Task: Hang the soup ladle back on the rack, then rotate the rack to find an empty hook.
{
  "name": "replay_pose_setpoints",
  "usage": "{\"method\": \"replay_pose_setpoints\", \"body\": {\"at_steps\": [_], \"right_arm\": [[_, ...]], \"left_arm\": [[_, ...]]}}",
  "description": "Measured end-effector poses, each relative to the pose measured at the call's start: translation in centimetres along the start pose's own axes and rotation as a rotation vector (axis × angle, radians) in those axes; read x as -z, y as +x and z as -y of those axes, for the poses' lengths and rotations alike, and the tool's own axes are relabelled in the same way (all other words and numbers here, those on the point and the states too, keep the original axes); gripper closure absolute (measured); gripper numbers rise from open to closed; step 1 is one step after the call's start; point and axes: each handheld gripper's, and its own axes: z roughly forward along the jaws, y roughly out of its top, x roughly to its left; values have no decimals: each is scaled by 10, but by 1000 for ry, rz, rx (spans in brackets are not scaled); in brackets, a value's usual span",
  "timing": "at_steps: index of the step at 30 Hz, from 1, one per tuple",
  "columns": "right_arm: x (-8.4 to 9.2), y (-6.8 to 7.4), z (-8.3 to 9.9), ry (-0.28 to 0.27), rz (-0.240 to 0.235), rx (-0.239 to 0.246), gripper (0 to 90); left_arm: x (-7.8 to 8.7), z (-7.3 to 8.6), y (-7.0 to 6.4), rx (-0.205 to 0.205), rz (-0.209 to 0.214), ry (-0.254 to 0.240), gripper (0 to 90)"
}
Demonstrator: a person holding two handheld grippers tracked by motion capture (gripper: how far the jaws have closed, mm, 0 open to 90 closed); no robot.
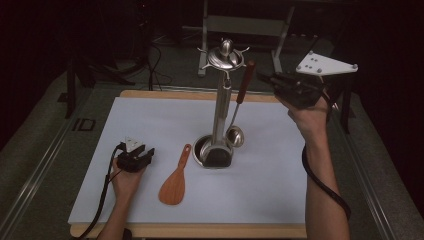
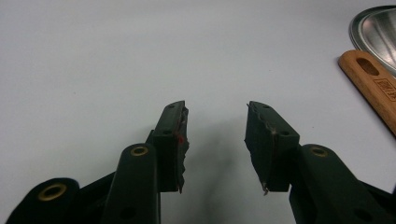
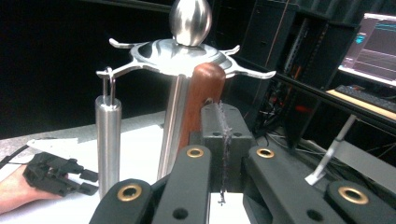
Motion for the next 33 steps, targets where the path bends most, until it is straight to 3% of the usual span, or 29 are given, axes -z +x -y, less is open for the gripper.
{"method": "replay_pose_setpoints", "body": {"at_steps": [33], "right_arm": [[-6,-1,2,-23,4,-26,900]], "left_arm": [[-1,0,0,1,1,1,588]]}}
